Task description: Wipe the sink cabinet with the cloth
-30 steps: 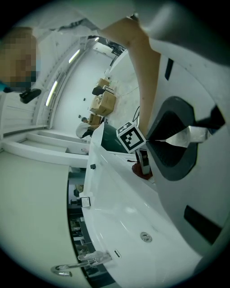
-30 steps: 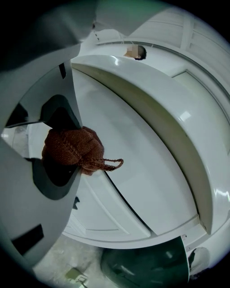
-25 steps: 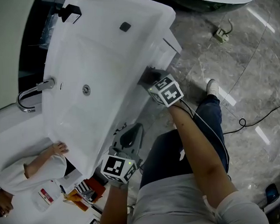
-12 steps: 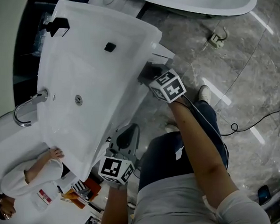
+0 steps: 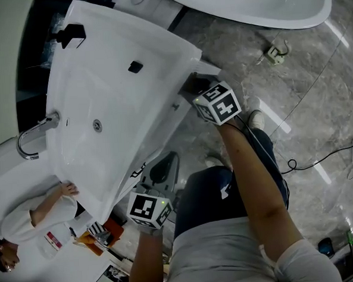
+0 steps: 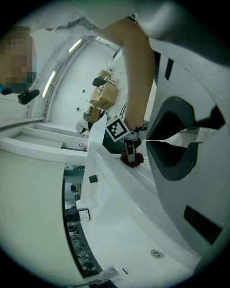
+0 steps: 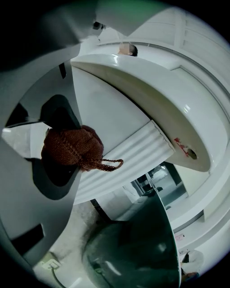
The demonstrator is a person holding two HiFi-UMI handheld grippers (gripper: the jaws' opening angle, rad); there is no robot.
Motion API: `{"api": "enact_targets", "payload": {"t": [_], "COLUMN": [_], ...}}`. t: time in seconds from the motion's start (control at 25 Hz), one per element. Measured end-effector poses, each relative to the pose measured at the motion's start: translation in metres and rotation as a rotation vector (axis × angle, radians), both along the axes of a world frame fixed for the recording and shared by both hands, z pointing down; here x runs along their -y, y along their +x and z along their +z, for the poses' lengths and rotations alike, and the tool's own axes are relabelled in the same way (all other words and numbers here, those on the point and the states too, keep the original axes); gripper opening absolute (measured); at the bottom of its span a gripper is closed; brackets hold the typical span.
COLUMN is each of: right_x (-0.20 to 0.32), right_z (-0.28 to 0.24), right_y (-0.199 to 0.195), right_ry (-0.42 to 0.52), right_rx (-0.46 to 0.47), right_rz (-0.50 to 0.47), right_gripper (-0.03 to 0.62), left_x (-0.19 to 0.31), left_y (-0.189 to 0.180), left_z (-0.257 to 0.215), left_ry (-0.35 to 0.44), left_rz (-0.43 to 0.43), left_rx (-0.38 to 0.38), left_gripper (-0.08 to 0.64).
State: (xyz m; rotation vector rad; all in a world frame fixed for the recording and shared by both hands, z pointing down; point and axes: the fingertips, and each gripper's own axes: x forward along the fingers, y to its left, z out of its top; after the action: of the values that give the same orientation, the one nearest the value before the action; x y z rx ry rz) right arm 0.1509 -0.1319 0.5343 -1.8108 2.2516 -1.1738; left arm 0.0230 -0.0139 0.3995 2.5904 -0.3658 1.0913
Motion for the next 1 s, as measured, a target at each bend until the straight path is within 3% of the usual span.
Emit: {"api": "enact_targets", "payload": {"t": [0.24, 0.6, 1.0], "right_x": [-0.003, -0.005, -0.003], "right_z": [0.007, 0.061, 0.131], "right_y": [0.003, 0.014, 0.018], "right_ry": [0.011, -0.084, -0.178], "right_rx": [0.051, 0.039, -0.018], "right_rz": [0.017, 0.070, 0.050], "right_gripper": [0.176, 0.176, 0.176], "left_x": [-0.001, 0.006, 0.010], "left_y": [-0.003, -0.011, -0.020], "left_z": [0.005, 0.021, 0.070], "left_ry": [-0.015, -0.028, -0.021], "left_rz": [-0.019, -0.046, -0.058], "left_rx": [-0.002, -0.019, -0.033], "left_gripper": [0.021, 0.021, 0.021]}}
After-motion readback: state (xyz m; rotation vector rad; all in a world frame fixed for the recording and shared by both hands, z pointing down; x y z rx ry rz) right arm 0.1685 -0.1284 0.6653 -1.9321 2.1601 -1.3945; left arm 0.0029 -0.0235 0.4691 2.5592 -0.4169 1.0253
